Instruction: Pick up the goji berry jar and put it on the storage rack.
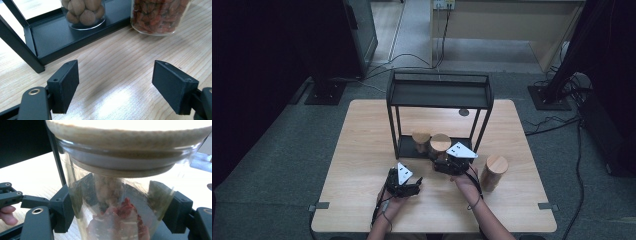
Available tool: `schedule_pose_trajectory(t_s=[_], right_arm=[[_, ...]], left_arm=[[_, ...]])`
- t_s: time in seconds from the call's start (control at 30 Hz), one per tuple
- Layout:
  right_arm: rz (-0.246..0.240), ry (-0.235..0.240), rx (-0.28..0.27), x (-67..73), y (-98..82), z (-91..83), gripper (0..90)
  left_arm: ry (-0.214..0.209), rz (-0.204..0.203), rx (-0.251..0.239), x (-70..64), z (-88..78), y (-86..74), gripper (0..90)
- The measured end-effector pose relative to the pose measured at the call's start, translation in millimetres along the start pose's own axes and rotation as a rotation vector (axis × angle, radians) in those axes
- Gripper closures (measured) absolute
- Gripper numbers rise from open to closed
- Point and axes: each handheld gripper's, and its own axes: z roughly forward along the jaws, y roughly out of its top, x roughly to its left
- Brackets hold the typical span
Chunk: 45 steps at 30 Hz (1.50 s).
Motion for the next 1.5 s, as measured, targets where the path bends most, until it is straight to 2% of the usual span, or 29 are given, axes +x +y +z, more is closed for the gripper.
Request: schedule_pose_trajectory(t_s=[0.7, 1.5], right_arm=[[0.003, -0.012, -0.004, -6.2, 7.2, 13.1, 24.9], [0.018, -0.074, -0.003, -5.3, 11.1, 31.8, 24.9]], left_arm=[[0.002, 0.011, 0.002, -1.1, -0.1, 0.3, 21.7], [0.001, 0.021, 0.001, -2.2, 0.0, 0.2, 21.7]])
